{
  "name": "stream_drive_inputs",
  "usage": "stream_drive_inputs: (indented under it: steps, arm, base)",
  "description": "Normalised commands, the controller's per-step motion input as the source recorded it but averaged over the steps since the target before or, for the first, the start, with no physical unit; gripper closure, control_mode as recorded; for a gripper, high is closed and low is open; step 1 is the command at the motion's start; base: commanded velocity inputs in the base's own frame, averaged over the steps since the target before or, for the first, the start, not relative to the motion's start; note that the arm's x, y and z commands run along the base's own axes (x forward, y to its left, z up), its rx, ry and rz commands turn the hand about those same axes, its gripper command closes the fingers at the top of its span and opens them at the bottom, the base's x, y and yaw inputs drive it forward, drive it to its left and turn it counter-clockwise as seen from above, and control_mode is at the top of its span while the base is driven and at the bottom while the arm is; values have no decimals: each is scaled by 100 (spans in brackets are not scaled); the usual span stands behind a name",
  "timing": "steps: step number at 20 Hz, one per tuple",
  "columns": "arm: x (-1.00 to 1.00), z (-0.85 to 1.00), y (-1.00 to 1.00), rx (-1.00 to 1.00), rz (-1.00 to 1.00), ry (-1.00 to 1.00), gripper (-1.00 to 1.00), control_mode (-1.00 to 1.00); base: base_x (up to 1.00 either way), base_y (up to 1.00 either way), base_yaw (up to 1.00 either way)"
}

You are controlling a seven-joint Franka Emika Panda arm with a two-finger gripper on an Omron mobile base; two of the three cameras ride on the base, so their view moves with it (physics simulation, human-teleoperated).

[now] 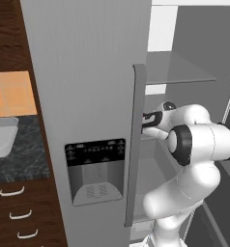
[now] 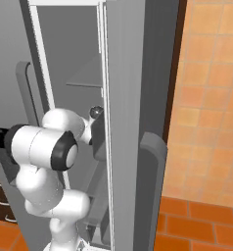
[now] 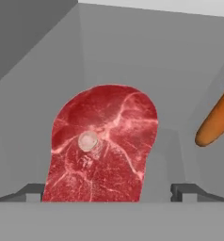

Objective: Place one carrot and one steak in each tupperware on the nearby counter, to pack two identical lunches.

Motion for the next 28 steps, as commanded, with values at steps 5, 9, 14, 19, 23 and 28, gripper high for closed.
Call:
stream_drive_inputs:
  steps: [5,9,14,19,23,28]
  arm:
    - [-1,-67,21,-6,2,0,100,-100]
    - [-62,-40,-6,0,7,-5,100,-100]
    - [-100,3,-56,0,5,-22,100,-100]
    - [-100,77,-15,-4,0,-7,100,-100]
    - [-100,98,5,-9,2,4,100,-100]
    - [-99,45,35,-16,5,20,100,-100]
  base:
    - [0,0,0]
    - [0,0,0]
    - [0,0,0]
    - [0,0,0]
    - [0,0,0]
    - [0,0,0]
